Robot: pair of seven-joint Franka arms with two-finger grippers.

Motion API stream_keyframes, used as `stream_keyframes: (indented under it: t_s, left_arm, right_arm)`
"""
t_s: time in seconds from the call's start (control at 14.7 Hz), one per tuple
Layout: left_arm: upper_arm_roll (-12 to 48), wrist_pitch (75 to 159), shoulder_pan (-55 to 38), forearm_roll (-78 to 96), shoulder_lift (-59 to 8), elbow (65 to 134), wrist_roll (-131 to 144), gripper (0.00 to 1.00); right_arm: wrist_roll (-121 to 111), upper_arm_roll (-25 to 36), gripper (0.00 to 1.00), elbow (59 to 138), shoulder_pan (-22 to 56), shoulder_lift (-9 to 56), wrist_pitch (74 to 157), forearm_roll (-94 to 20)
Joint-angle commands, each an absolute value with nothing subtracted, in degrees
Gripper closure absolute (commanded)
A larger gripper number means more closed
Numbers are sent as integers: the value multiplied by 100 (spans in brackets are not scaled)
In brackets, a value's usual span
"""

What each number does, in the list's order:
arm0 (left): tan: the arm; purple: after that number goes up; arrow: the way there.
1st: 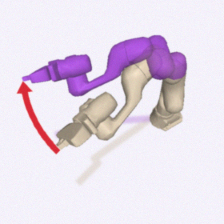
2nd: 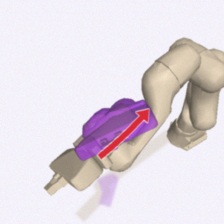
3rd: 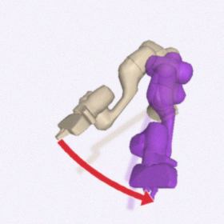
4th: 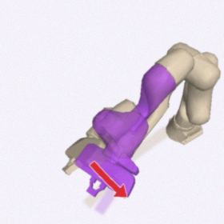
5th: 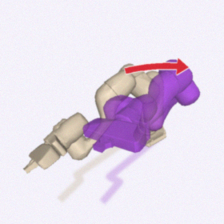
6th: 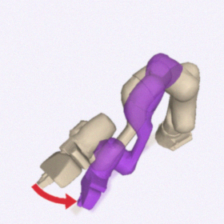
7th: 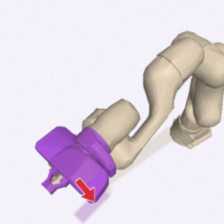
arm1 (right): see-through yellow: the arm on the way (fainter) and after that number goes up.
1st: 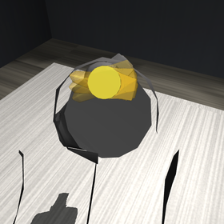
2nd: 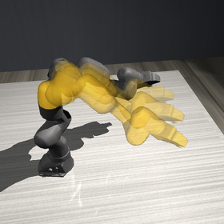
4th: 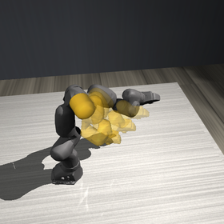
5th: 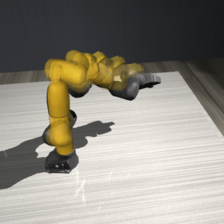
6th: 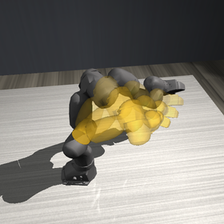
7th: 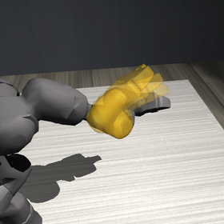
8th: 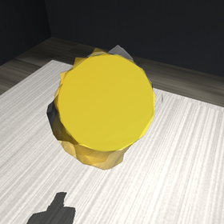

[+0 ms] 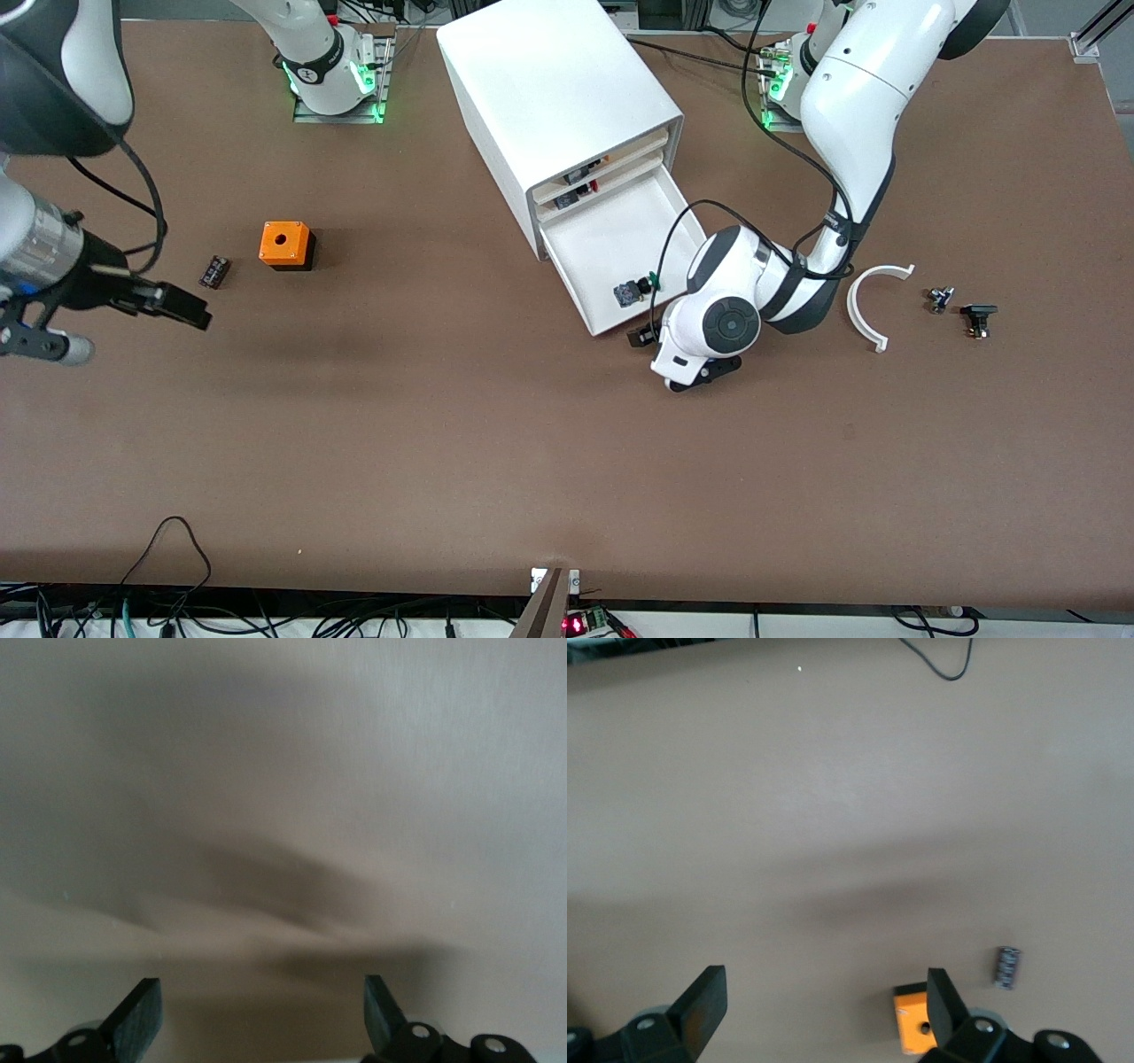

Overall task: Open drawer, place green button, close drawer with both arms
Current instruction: 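Withdraw the right gripper while the left gripper moves to the drawer front, then push the drawer closed into the cabinet with the left gripper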

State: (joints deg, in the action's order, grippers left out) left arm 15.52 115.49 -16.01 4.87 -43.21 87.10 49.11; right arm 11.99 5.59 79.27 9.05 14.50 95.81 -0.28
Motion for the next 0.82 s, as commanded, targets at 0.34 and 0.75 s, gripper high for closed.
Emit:
stream_keyframes:
  t_s: [0.34, 0.75]
  left_arm:
    - [1933, 11514, -1521, 1098, -3902, 9483, 5045, 0]
    - [2232, 11435, -1512, 1300, -3850, 9747, 5185, 0]
  right_arm:
    - [835, 633, 0, 10114, 923, -323, 10352, 141]
    - [844, 598, 0, 9889, 958, -265, 10257, 158]
